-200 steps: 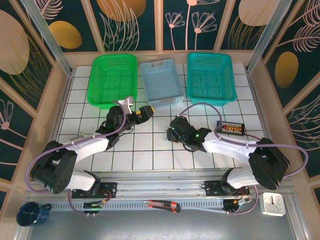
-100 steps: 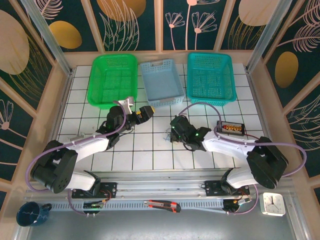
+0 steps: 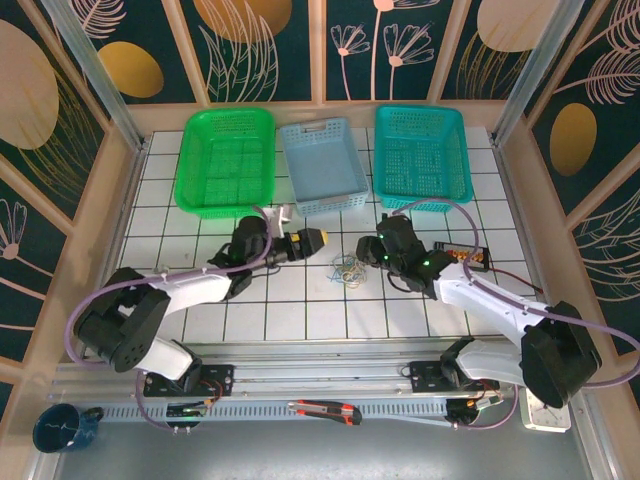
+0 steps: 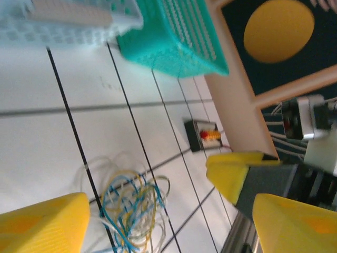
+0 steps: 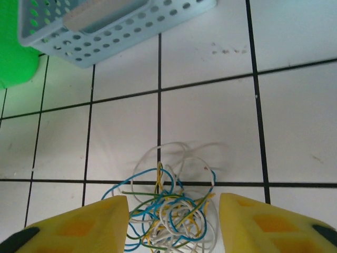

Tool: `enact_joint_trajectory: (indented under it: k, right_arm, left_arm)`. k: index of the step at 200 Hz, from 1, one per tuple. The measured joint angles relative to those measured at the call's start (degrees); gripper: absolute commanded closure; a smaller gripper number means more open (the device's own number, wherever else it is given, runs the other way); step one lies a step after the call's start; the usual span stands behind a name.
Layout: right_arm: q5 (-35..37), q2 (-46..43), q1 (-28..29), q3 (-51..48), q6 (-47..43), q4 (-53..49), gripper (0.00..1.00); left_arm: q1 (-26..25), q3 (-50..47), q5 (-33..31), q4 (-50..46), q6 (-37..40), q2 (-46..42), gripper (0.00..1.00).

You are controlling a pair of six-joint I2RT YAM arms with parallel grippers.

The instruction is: Untangle the cables

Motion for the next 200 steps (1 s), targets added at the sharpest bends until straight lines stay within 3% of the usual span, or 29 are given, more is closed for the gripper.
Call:
enact_joint_trajectory:
  k: [42,111,200]
  right_arm:
    - [-2.8,-0.5,-0.5,-1.9,1.2,1.2,0.38]
    - [-4.5,-0.7,-0.8,-4.0,2.6,2.9,0.38]
    - [-4.6,-2.1,-1.1,-5.0,3.1,3.9,0.37]
  left_arm:
    - [-5.9,-0.9,-1.8,-2.6,2.8,1.6,0.42]
    - [-8.5,-0.5,-5.1,-7.3,8.7,3.5,0.63]
    - [-10.0,1.1,-5.3,-8.7,10.3,7.8,0.68]
